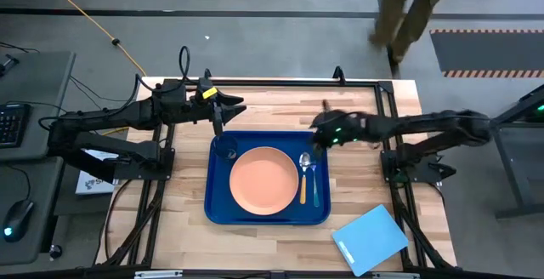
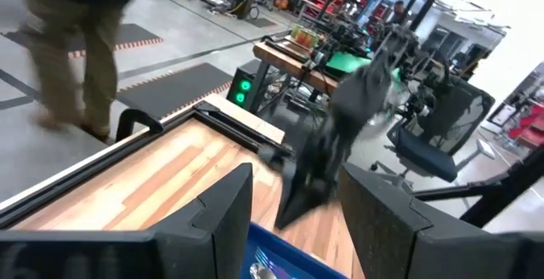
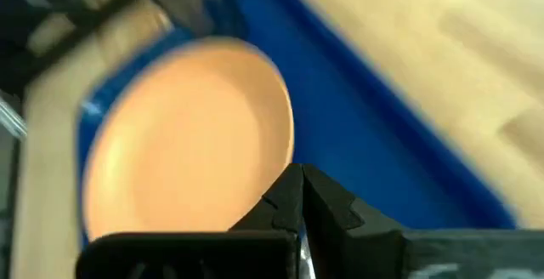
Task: Pick and place plate/cup/fork/spoon on tray
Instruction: Return to Home Position
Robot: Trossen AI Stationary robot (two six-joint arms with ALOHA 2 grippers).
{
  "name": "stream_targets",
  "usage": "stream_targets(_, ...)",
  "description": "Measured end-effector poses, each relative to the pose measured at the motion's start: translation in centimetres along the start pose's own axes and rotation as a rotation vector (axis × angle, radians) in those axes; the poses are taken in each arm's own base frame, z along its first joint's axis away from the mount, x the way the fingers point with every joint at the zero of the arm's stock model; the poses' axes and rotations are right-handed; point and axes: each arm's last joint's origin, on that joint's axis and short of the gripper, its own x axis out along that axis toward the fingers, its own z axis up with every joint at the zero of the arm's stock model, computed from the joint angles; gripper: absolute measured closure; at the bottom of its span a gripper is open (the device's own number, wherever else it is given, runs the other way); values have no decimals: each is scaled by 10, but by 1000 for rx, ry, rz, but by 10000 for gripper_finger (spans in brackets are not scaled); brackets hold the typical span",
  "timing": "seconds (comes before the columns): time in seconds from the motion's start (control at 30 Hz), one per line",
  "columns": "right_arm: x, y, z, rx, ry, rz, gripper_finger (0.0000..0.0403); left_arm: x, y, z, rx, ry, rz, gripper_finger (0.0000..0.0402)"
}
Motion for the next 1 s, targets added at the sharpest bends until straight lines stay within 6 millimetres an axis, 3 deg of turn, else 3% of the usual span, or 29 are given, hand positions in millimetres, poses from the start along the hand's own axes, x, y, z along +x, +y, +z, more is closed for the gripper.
stream_targets(0.2, -63, 9, 18, -14, -231, 94, 403, 0, 0, 0, 18, 7, -13, 237)
stream_targets(0.37, -92, 15, 26, -21, -389, 177, 403, 0, 0, 0, 17, 3, -16, 237)
stream_targets(0.63, -99, 20, 34, -34, -489, 229, 403, -16, -7, 5, 76, 7, -129, 252)
stream_targets(0.73, -99, 20, 34, -34, -487, 233, 403, -32, -9, 5, 127, 12, -108, 286)
stream_targets(0.9, -99, 20, 34, -27, -486, 236, 403, -55, -4, -11, 151, -41, -119, 382)
stream_targets(1.0, -99, 20, 34, -27, -486, 235, 403, -60, 2, -29, 136, -113, -162, 391)
